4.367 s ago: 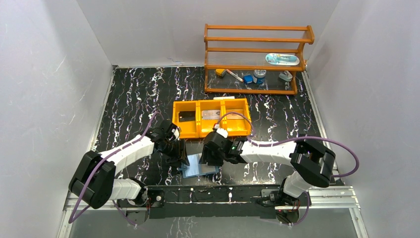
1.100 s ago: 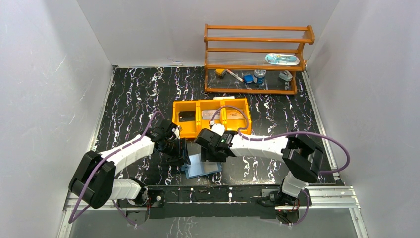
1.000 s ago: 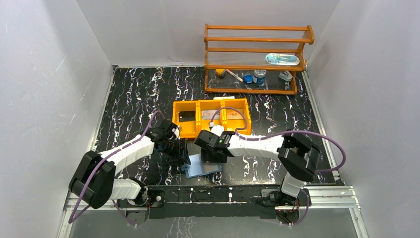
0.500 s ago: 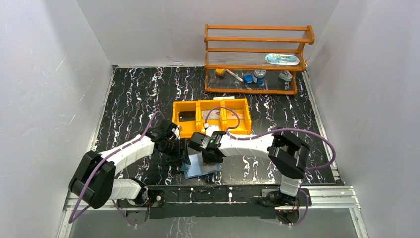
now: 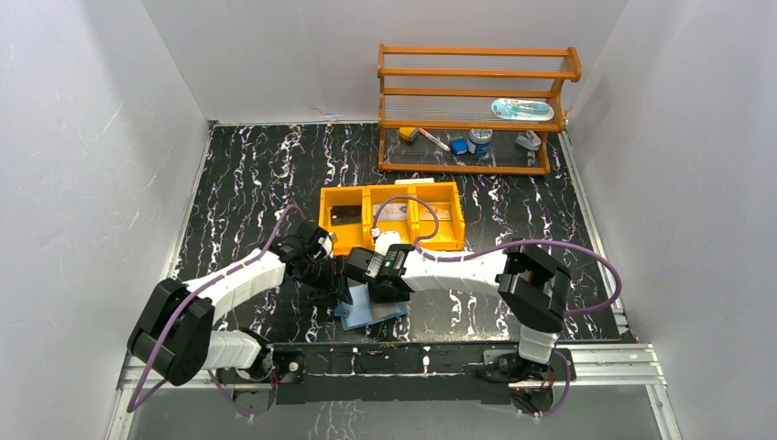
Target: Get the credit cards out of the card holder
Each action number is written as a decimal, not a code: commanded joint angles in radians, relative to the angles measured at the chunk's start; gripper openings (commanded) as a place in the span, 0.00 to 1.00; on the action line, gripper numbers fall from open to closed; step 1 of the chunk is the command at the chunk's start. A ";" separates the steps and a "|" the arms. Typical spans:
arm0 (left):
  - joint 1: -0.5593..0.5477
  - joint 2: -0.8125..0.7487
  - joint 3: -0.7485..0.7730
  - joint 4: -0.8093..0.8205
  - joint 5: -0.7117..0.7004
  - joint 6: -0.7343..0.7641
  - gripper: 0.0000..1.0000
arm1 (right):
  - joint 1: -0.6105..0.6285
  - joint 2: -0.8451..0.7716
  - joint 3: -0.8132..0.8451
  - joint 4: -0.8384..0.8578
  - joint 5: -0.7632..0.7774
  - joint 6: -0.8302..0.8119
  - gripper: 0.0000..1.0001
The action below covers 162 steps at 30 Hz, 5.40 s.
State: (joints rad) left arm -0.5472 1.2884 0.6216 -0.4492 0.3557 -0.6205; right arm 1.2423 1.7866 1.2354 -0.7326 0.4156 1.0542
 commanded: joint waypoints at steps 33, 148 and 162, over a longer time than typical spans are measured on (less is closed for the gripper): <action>-0.003 0.002 0.024 -0.011 0.042 0.008 0.50 | -0.006 -0.161 -0.104 0.100 0.004 0.085 0.62; -0.003 0.064 0.054 -0.003 0.080 0.042 0.49 | -0.025 -0.073 0.006 0.028 -0.023 -0.006 0.48; -0.003 0.071 0.060 -0.005 0.081 0.043 0.49 | -0.020 -0.117 -0.047 0.130 -0.082 -0.003 0.52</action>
State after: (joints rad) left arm -0.5472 1.3544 0.6502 -0.4416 0.4057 -0.5858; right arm 1.2156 1.7260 1.1946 -0.6693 0.3519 1.0412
